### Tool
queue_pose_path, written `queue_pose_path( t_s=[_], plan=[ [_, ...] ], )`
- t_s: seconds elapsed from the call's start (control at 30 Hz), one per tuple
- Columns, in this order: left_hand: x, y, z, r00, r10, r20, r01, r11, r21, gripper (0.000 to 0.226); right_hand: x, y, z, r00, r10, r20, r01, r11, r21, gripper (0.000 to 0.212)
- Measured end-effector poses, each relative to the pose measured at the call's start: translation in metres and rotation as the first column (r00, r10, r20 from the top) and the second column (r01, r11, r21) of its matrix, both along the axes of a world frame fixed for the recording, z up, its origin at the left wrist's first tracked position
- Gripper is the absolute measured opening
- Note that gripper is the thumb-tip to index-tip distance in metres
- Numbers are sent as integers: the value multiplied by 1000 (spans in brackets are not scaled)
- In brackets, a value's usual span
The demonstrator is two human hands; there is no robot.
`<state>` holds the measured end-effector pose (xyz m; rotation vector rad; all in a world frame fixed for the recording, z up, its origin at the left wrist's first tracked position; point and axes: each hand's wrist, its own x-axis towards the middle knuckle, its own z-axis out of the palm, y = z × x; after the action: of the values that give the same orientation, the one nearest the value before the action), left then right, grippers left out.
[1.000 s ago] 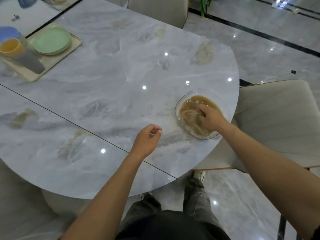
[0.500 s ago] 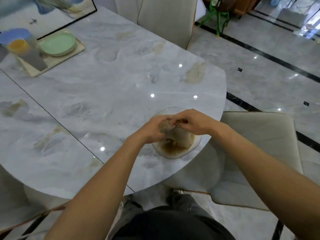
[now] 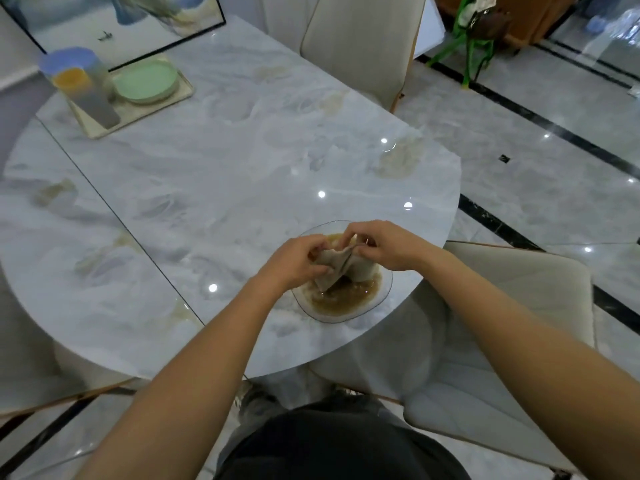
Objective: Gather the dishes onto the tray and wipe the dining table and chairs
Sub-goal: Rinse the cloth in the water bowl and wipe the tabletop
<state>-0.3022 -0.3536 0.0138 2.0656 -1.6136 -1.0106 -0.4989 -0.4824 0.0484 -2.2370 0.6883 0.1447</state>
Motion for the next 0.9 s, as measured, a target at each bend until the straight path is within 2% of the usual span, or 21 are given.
queue_pose_path(
  t_s=[0.07,0.27,0.37,0.47,0.67,0.8,0.9],
  plan=[
    [2,2,0,999,42,32,-42,999,-25,25,1,-2,-2,1000,-8,-12,8,1000,-12,20],
    [12,9,-1,995,50,91,-40,993,-111,25,2,-12,-3,993,45,-109,-47,999,-19,22],
    [17,10,-1,999,3,47,2,993,-117,31,7,-16,1,988,82,-129,-87,995,-38,17],
    [18,9,2,1000,-7,6,8,991,-135,37,10,-15,2,996,53,-76,-55,998,-27,11],
    [23,4,19,999,22,-42,-29,984,-177,29,13,-13,14,995,88,-45,-91,993,-77,13],
    [25,-1,20,994,63,-84,-73,990,-122,38,16,-16,12,998,32,-62,-40,991,-127,14],
    [23,-4,5,996,68,-54,-70,996,-48,22,17,-11,-7,997,-15,-72,4,989,-146,14]
  ],
)
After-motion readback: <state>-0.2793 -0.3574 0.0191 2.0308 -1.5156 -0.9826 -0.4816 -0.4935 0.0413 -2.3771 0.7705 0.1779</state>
